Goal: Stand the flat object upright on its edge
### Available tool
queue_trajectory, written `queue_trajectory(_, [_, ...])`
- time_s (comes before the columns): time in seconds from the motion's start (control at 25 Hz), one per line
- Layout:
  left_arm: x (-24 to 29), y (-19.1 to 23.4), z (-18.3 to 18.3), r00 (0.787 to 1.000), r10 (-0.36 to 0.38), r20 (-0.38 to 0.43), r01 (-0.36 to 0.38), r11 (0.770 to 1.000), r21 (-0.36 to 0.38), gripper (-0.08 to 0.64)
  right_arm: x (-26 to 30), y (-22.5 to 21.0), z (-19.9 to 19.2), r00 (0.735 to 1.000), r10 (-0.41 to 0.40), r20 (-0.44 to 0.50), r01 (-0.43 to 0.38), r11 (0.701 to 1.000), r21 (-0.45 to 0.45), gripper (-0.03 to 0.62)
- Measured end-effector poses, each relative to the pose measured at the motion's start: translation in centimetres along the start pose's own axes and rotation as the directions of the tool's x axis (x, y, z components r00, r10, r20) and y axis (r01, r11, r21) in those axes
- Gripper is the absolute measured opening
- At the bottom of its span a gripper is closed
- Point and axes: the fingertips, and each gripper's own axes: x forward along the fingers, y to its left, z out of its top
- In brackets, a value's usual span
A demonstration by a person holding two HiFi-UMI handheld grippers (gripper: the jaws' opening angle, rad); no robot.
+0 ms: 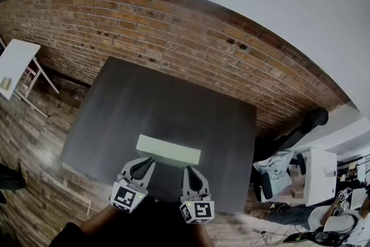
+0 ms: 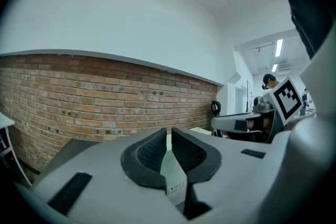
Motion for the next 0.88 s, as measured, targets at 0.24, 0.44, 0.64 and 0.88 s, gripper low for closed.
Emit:
queue_trajectory(0.24, [0.5, -1.1, -0.6, 1.0, -0.025, -0.009, 0.025, 1.0, 0.013, 0.055, -0.3, 0.1, -0.3, 1.0, -0.005, 0.002, 0.005, 1.0, -0.003, 0.025])
queue_trajectory(0.44, [0.8, -1.3, -0.2, 0.999, -0.038, 0.004, 0.038, 0.999, 0.017, 0.052, -0.1, 0.3, -0.1, 1.0, 0.015, 0.007, -0.014, 1.0, -0.002, 0.025])
queue_trajectory(0.64, [1.2, -1.2, 0.2, 0.999, -0.041, 0.017, 0.041, 0.999, 0.018, 0.051, 0.2, 0.3, 0.2, 1.0, 0.022, 0.013, -0.022, 1.0, -0.008, 0.025])
queue_trajectory(0.88, [1.5, -0.9, 0.0, 0.999, -0.042, 0.017, 0.041, 0.999, 0.021, 0.049, 0.5, 0.3, 0.3, 1.0, 0.025, 0.008, -0.025, 1.0, -0.011, 0.025])
